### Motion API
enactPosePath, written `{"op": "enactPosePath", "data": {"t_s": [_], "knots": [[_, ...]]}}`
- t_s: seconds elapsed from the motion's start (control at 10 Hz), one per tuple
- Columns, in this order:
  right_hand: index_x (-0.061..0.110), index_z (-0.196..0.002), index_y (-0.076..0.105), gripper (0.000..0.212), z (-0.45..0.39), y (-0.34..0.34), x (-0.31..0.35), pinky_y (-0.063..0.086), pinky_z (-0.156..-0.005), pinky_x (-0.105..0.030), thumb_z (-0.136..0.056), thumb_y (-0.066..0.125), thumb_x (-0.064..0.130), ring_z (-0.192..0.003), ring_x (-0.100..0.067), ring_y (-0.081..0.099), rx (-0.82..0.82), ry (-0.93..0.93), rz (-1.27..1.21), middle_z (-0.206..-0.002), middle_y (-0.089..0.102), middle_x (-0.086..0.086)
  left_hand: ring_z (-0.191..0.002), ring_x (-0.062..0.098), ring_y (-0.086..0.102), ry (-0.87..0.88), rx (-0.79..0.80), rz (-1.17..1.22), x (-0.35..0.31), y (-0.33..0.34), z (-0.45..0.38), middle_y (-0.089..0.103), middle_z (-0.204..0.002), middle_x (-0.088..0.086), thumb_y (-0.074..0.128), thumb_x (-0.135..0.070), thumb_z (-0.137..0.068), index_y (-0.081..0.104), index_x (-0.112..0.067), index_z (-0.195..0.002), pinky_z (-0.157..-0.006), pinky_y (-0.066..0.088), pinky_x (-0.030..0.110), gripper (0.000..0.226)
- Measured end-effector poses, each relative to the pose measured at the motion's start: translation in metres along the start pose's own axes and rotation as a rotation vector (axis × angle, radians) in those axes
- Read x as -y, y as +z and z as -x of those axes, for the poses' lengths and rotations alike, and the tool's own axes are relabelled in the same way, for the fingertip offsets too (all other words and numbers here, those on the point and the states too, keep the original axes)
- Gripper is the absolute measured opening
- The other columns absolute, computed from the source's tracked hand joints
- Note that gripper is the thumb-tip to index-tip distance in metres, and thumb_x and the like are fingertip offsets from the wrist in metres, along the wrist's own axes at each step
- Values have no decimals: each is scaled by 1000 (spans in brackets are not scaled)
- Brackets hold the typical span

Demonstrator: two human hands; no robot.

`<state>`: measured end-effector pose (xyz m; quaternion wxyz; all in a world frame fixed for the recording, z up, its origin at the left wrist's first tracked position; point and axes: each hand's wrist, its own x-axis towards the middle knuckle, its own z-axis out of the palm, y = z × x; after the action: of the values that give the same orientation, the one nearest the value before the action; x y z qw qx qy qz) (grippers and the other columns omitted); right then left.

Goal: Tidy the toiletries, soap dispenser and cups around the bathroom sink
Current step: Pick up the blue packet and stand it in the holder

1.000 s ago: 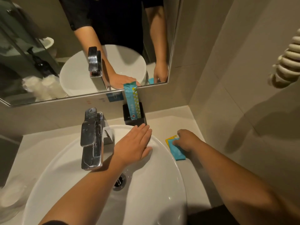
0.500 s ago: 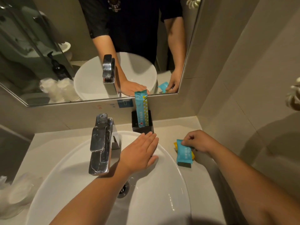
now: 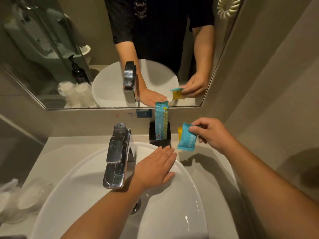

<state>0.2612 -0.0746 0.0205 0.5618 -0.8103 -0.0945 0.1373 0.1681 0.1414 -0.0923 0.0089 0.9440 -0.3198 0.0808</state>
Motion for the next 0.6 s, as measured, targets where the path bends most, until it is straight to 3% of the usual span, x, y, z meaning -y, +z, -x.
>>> {"op": "enactPosePath", "data": {"t_s": [0.2, 0.3, 0.4, 0.5, 0.6], "knots": [[15, -79, 68, 13, -34, 32, 20, 50, -52, -20, -85, 66, 3, -53, -6, 57, 121, -52, -61, -66, 64, -5, -132, 32, 41, 14, -47, 16, 0, 3, -1, 48, -139, 17, 43, -45, -94, 45, -3, -136, -112, 29, 45, 59], [20, -81, 69, 18, -44, 42, 14, 56, -69, -31, -85, 66, 2, -66, -10, 61, 131, -47, -48, -76, 67, -7, -132, 32, 41, 11, -44, -16, 1, 5, 0, 48, -140, 17, 43, -45, -94, 45, -3, -136, -112, 31, 45, 60], [29, -78, 68, 23, -48, 50, 3, 58, -72, -31, -83, 68, 6, -64, -5, 63, 58, -94, 44, -73, 68, 3, -133, 33, 41, 9, -42, -26, 0, 5, 0, 47, -141, 18, 44, -46, -94, 44, -3, -137, -111, 31, 45, 61], [36, -78, 67, 22, -48, 57, -8, 57, -72, -28, -82, 71, 15, -71, -7, 66, -15, -89, 90, -78, 70, 6, -133, 32, 40, 6, -43, -30, 0, 4, 1, 47, -141, 17, 43, -46, -94, 44, -3, -137, -112, 31, 45, 61], [39, -82, 66, 17, -46, 63, -13, 47, -63, -9, -81, 72, 24, -71, 3, 61, -77, -132, 167, -81, 67, 14, -133, 32, 41, 3, -48, -33, 0, 4, 0, 48, -141, 17, 43, -46, -94, 44, -4, -137, -112, 31, 45, 61]]}}
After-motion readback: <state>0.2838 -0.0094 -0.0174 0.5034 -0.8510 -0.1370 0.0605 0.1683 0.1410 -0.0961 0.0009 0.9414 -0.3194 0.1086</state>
